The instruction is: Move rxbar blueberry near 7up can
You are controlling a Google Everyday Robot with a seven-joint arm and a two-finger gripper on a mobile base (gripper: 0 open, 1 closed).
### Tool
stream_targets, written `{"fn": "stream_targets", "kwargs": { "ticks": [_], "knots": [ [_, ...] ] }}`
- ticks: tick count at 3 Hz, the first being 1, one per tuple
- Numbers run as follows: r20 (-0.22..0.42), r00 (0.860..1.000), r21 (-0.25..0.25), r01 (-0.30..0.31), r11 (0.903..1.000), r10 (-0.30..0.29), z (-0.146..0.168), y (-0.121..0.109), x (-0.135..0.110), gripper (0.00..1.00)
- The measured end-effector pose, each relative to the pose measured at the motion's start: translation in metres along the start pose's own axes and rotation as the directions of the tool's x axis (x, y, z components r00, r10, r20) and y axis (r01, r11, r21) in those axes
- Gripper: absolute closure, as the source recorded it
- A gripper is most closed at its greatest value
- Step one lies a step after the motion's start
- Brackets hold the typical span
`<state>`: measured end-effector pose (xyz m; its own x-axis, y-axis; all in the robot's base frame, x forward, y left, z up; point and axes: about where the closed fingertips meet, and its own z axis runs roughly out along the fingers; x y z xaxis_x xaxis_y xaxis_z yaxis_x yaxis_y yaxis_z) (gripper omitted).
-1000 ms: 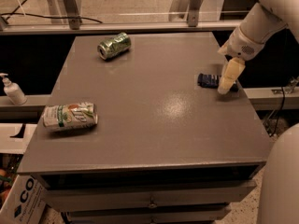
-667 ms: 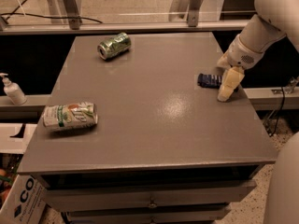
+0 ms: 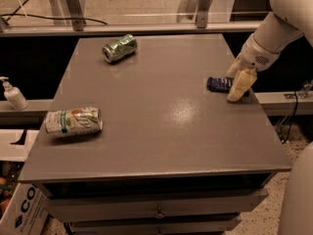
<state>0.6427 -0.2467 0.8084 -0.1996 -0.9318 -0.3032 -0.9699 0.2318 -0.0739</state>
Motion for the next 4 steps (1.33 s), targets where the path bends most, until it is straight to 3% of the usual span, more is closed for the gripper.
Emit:
{"fn": "stream_targets", "kwargs": {
  "ticks": [1, 2, 4],
  "knots": [
    [0.0, 1.0, 0.0, 0.0, 1.0, 0.0, -0.008, -0.001, -0.003, 0.85],
    [0.0, 1.0, 0.0, 0.0, 1.0, 0.0, -0.013, -0.001, -0.004, 1.0],
    [0.084, 0.995, 0.063, 0.047, 0.9969, -0.052, -0.064, 0.001, -0.036, 1.0]
  ]
}}
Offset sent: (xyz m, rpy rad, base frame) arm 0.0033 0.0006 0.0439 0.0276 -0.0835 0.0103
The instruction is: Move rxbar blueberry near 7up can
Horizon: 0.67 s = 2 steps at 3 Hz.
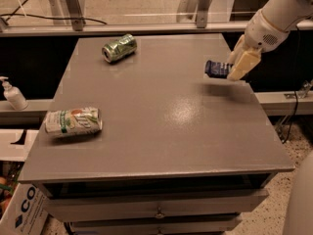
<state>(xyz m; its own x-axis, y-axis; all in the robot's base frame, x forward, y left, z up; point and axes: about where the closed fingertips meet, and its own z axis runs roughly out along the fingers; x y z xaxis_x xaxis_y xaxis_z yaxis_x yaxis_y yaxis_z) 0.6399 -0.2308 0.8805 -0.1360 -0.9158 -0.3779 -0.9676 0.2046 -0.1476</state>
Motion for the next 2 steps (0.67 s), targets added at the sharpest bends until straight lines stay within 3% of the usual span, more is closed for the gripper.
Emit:
{"fn": "stream_targets", "kwargs": {
  "ticks": [1, 2],
  "knots": [
    [0.025, 0.997, 0.019, 0.073, 0.9972, -0.073, -0.02, 0.011, -0.035, 1.0],
    [0.027, 0.984, 0.022, 0.176, 0.9841, -0.177, -0.032, 0.038, -0.071, 1.0]
  ]
}}
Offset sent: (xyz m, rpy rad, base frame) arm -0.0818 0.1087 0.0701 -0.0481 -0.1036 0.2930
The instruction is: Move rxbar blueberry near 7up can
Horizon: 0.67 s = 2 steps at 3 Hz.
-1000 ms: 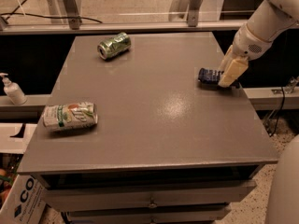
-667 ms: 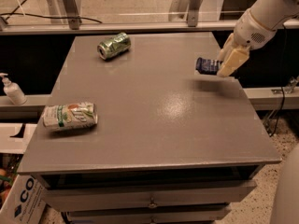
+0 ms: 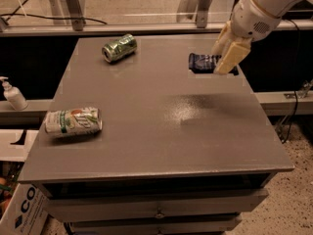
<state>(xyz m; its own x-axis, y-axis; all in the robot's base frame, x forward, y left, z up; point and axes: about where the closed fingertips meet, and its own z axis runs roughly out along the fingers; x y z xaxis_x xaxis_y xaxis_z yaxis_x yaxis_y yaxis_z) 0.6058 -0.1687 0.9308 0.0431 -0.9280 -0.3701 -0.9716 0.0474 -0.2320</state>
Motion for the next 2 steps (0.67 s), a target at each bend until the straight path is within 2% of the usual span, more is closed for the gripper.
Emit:
{"fn": "stream_targets", "kwargs": {
  "ticks": [1, 2],
  "knots": [
    [0.0, 1.0, -0.004, 0.006, 1.0, -0.006, 0.0013, 0.0039, -0.004, 1.0],
    [0.056, 0.998, -0.028, 0.006, 0.9996, -0.005, 0.003, 0.0067, -0.0091, 1.0]
  ]
}}
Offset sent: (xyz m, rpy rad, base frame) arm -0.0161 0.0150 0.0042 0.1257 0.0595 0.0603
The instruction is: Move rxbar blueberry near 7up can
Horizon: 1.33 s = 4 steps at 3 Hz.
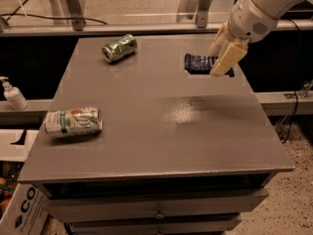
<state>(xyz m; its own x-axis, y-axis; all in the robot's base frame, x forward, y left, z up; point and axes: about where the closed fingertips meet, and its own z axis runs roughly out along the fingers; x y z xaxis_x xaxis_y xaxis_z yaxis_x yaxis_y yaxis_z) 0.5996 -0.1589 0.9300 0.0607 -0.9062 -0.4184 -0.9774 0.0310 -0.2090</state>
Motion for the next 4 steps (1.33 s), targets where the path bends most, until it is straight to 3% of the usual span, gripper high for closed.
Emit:
{"fn": "stream_targets", "kwargs": {
  "ticks": [1, 3, 4],
  "knots": [
    [0.061, 0.996, -0.022, 0.064, 0.9977, -0.063, 0.005, 0.017, -0.035, 1.0],
    [0.103, 0.971, -0.107, 0.227, 0.9678, -0.217, 0.055, 0.076, -0.109, 1.0],
    [0.114, 0.962, -0.143, 0.263, 0.9542, -0.248, 0.081, 0.097, -0.132, 1.0]
  ]
}}
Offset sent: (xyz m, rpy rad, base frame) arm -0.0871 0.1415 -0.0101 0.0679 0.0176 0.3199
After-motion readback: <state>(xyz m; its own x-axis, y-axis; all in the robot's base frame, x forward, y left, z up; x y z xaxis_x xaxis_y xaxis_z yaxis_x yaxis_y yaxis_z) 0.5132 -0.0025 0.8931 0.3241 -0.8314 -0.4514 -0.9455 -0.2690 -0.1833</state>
